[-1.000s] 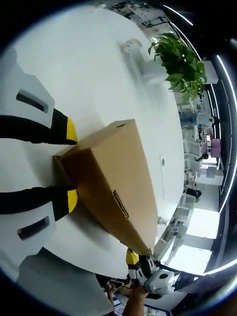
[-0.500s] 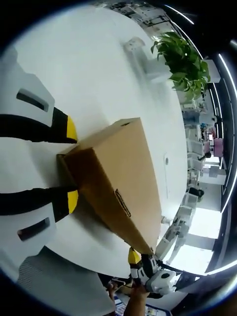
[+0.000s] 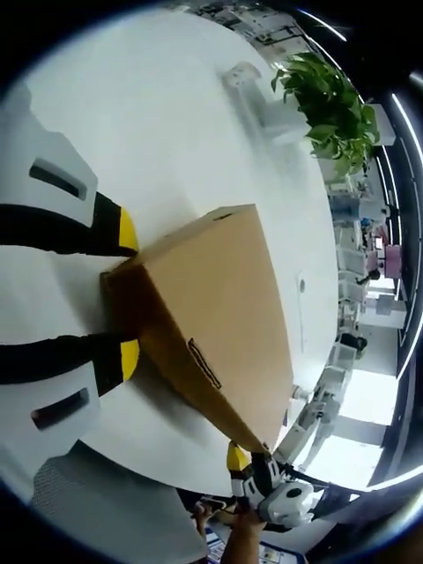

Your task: Operate the shoe box by opening the lid, removing the specified soft item, and placing it in the target area until the item is outside and the box remains undamaged.

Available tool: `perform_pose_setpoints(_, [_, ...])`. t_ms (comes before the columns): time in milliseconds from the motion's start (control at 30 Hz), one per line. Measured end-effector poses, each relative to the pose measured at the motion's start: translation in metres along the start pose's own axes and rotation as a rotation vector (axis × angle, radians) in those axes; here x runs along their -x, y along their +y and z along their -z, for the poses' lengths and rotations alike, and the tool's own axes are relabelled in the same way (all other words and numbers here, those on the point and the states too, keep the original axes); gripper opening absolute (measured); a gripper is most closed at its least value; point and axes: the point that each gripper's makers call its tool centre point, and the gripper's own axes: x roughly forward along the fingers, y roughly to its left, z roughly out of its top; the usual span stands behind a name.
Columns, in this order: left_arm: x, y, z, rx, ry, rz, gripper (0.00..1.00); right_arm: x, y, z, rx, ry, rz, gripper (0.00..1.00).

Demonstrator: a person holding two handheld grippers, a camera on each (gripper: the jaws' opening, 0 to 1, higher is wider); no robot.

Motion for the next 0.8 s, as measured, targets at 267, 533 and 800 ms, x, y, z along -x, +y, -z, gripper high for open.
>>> perform_pose_setpoints(267, [-0.0013,0.0,0.0041,0.008,0.005,0.002,0.34,-0.0029,0.0,0.0048,0.005,0.013,0.0,0.26])
perform_pose_setpoints(533, [0.0026,0.0009,0.0034,0.013,-0.005,0.004,0.34,-0.0012,-0.0011,0.0039,0.002,0.01,-0.001,0.26])
perform_pose_setpoints(800, [0.0068,-0.0007,0.0035,0.01,-0.009,0.006,0.34,-0.0004,-0.0004,0.0044,0.009,0.013,-0.008,0.28])
